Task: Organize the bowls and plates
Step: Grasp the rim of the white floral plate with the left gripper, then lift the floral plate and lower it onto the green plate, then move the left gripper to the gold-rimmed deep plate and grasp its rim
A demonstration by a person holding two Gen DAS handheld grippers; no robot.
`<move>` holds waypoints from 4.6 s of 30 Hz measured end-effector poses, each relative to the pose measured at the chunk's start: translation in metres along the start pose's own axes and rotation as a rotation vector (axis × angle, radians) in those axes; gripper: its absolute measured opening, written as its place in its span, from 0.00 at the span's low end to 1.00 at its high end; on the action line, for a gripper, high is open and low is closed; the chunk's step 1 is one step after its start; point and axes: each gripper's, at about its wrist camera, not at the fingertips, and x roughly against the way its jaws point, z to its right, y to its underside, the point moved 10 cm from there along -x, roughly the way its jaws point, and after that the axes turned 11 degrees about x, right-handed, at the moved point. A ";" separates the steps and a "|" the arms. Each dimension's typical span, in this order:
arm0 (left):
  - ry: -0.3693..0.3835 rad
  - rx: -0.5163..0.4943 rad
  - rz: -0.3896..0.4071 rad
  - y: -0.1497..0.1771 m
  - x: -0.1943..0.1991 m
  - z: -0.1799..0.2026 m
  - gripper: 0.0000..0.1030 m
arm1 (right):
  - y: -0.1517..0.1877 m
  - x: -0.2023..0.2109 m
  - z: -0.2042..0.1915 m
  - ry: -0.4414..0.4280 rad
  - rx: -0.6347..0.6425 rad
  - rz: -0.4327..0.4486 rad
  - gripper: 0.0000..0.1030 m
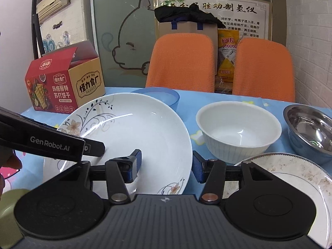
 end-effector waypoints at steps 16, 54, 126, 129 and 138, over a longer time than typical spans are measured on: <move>0.001 0.024 -0.008 0.010 -0.003 -0.019 0.59 | 0.009 -0.021 -0.017 -0.100 0.031 -0.070 1.00; -0.082 0.098 0.022 0.122 0.145 -0.060 0.57 | 0.045 0.126 -0.127 -0.164 0.057 -0.021 1.00; 0.132 -0.101 -0.175 0.065 -0.025 0.187 0.70 | 0.091 0.089 0.124 0.161 -0.218 -0.105 1.00; 0.133 -0.103 -0.172 0.066 -0.024 0.186 0.70 | 0.091 0.088 0.124 0.162 -0.214 -0.106 1.00; 0.145 -0.116 -0.154 0.069 -0.022 0.190 0.68 | 0.090 0.085 0.119 0.176 -0.178 -0.129 1.00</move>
